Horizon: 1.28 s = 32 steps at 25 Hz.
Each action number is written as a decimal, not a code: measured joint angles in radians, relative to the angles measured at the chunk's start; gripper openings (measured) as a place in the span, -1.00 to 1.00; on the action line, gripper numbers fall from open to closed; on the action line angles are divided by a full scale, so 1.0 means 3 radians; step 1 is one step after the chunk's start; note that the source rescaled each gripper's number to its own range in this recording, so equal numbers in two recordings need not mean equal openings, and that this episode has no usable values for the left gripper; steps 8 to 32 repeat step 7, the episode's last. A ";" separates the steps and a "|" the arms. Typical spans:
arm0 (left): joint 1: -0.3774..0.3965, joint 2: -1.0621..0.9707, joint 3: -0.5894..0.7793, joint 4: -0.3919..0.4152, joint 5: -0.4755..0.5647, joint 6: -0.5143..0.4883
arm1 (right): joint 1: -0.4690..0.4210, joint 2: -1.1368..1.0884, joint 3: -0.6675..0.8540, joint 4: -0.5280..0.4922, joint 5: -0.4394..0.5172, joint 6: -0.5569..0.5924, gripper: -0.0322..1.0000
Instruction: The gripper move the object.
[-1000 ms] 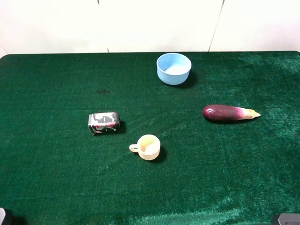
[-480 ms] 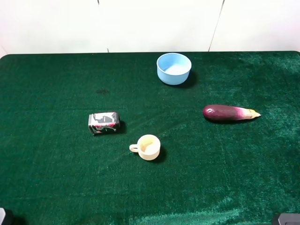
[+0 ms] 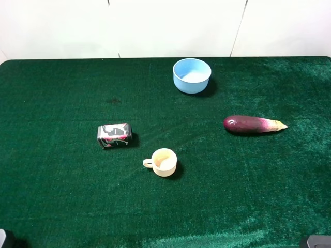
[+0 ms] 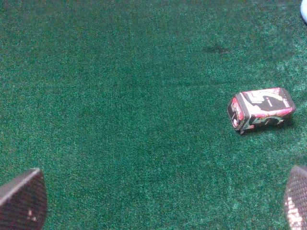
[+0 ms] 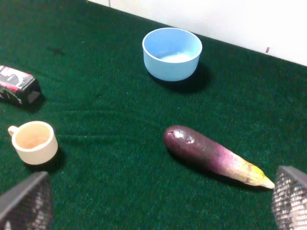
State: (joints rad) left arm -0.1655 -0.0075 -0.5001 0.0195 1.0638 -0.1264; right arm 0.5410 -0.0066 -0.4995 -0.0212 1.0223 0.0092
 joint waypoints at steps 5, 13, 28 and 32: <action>0.0000 0.0000 0.0000 0.0000 0.0000 0.0000 | 0.0000 0.0000 0.0000 0.0000 0.0000 0.0000 1.00; 0.0000 0.0000 0.0000 0.0000 0.0000 0.0000 | 0.0000 0.0000 0.0000 0.0000 0.0000 0.0000 1.00; 0.0000 0.0000 0.0000 0.0000 0.0000 0.0000 | 0.0000 0.0000 0.0000 0.0000 0.0000 0.0000 1.00; 0.0000 0.0000 0.0000 0.0000 0.0000 0.0000 | 0.0000 0.0000 0.0000 0.0000 0.0000 0.0000 1.00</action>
